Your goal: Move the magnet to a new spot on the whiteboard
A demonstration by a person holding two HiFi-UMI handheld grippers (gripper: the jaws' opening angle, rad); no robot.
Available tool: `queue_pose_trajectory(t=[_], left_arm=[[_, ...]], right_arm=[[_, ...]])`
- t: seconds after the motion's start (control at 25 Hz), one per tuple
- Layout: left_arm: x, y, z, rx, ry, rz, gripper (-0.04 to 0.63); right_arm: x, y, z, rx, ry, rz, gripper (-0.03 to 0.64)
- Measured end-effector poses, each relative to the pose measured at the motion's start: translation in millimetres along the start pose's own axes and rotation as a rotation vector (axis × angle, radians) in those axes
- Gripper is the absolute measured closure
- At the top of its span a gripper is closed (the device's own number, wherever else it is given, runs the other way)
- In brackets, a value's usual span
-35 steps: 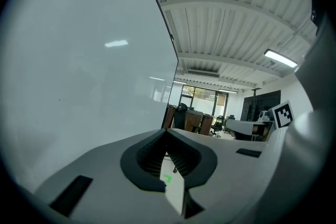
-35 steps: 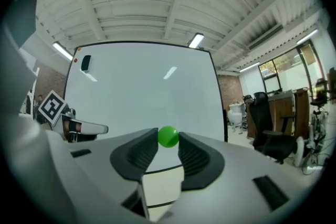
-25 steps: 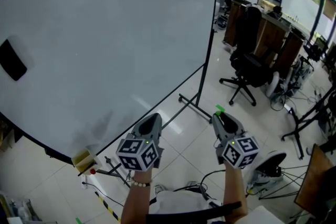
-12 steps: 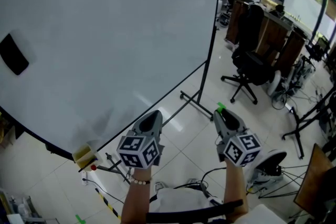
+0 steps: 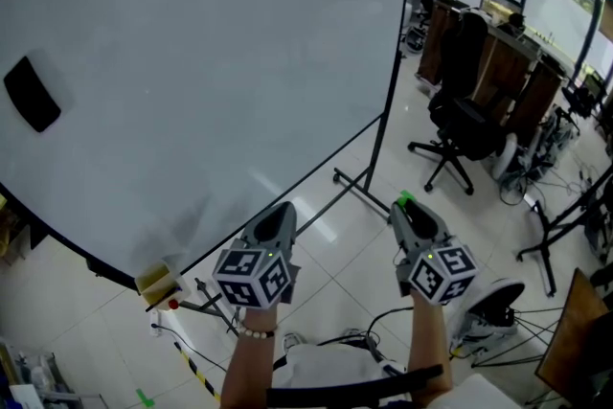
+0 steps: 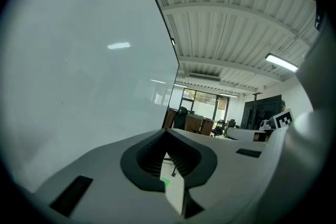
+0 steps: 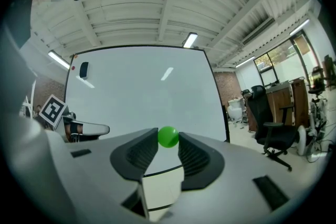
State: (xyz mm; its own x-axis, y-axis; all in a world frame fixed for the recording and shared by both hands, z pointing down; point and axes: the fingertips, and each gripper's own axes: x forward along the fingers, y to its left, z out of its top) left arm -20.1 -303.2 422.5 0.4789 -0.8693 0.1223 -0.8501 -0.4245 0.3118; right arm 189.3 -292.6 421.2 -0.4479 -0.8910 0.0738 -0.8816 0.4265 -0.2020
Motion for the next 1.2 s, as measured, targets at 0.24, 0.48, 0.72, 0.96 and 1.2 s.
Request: queue_pose_trajectory(t=[0.24, 0.48, 0.72, 0.96, 1.2], left_arm=[[-6, 7, 2, 0.006, 0.0, 0.025, 0.597], [-22, 24, 6, -0.002, -0.02, 0.071, 0.597], [-38, 49, 12, -0.011, -0.041, 0.126, 0.597], [-43, 73, 13, -0.021, -0.047, 0.187, 0.597], [-47, 92, 18, -0.029, -0.05, 0.228, 0.597]], right_arm=[[15, 7, 4, -0.021, 0.007, 0.031, 0.489], [54, 34, 27, -0.109, -0.002, 0.126, 0.489], [112, 78, 74, -0.213, -0.052, 0.237, 0.489], [168, 123, 140, -0.312, -0.126, 0.332, 0.489], [223, 163, 194, -0.375, -0.155, 0.385, 0.488]])
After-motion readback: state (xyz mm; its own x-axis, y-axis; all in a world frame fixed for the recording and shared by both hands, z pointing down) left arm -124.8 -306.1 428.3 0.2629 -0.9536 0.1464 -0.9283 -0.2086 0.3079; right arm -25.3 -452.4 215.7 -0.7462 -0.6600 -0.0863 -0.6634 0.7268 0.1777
